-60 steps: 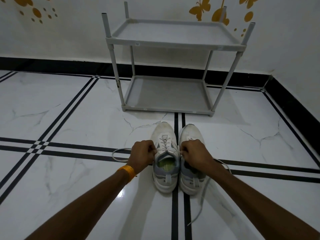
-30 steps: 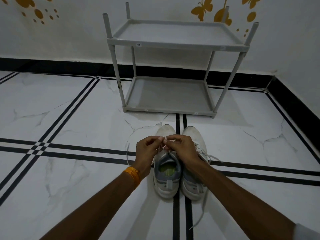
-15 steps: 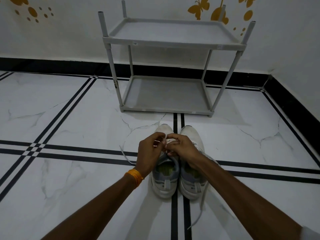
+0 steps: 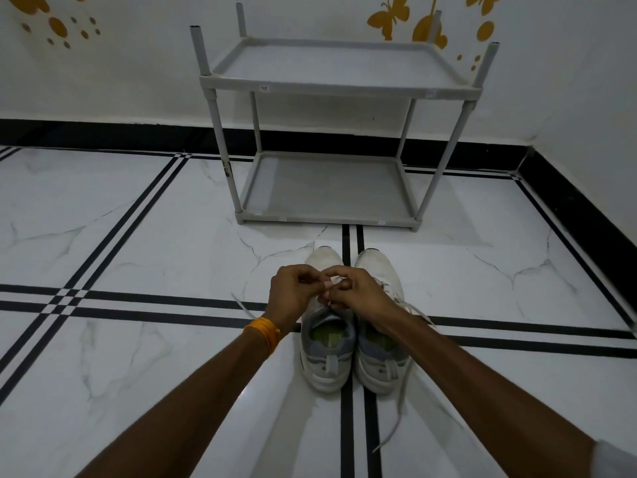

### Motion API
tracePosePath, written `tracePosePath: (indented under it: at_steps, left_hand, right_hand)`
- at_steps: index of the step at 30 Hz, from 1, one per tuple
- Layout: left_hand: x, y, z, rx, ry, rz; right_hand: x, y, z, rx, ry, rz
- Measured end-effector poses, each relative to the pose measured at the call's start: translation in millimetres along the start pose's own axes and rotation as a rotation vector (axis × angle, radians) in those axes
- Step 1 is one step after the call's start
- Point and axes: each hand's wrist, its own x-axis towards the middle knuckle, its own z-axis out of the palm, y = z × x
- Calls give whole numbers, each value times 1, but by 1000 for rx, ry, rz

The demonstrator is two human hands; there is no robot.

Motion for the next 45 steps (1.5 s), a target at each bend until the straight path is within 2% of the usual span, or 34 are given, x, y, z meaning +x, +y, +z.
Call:
tracePosePath:
  at_steps: [4,6,8,10,15,19,24,27,34,40,43,45]
  left_hand:
    - [1,5,2,-88,-2,-189]
    - [0,7,0,-198,-89,-343]
    - [1,5,-3,-231,-210,-380]
    - [2,3,-6,-227,-252,-331]
    - [-6,-6,2,-230,-67,-247]
    - [-9,-6,6,-24,17,-60]
    - [-13,-6,8,252,79,232]
    - [-13,-7,3,355,50,354]
    - [-6,4,-14,434,-158,294]
    - [-7,10,-9,729,-151,319]
    - [-13,10,-6,885,-175,315]
    - [-16,14,-4,852,-168,246]
  right_hand:
    - [0,3,0,-49,30,-17]
    - [0,5,1,-137,70,-28]
    - [0,5,4,-203,76,-54]
    - [0,1,6,-252,77,-81]
    - [-8,3,9,-118,73,-69]
    - [-11,11,14,3,178,-28]
    - [-12,10,16,4,185,-20]
    - [-14,9,17,9,193,-6]
    - [-18,6,17,3,194,12]
    - [-18,9,22,-185,387,-56]
    - [-21,12,29,-274,381,-179]
    - [-22,14,31,-338,394,-214]
